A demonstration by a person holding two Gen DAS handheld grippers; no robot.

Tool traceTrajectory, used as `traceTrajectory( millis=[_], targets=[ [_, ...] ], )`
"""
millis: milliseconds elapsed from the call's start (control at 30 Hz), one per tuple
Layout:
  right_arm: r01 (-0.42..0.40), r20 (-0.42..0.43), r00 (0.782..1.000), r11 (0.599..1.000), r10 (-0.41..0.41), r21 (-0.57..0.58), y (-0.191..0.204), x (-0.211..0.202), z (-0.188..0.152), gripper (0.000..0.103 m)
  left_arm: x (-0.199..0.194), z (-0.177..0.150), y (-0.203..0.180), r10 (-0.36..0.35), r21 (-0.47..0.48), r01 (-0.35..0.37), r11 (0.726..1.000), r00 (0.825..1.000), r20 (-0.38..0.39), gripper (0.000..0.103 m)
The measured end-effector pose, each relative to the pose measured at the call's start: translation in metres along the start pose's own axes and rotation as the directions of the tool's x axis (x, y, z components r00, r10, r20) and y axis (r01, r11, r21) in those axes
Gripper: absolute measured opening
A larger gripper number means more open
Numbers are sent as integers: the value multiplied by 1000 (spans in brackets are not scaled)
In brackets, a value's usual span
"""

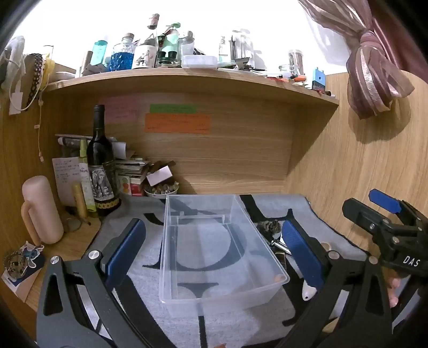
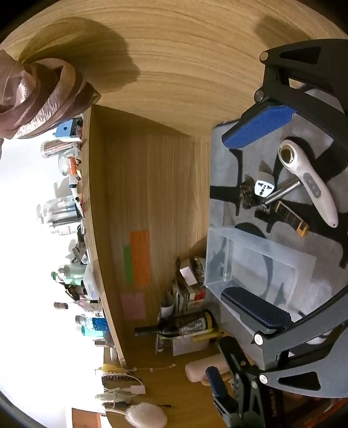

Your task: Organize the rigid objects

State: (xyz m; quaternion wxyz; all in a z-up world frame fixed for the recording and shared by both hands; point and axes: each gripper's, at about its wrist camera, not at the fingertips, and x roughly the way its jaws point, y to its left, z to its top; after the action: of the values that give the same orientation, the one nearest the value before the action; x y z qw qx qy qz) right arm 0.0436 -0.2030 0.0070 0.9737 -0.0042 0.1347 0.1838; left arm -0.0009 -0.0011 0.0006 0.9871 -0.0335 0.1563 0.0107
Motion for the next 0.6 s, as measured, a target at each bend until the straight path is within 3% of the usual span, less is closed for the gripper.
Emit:
traceTrajectory(
  millis=[600],
  targets=[
    [-6, -18, 1000, 1000, 5, -7, 4, 4, -1, 103, -5, 2, -3, -11, 1, 11, 1000, 1000, 10, 103]
  ],
)
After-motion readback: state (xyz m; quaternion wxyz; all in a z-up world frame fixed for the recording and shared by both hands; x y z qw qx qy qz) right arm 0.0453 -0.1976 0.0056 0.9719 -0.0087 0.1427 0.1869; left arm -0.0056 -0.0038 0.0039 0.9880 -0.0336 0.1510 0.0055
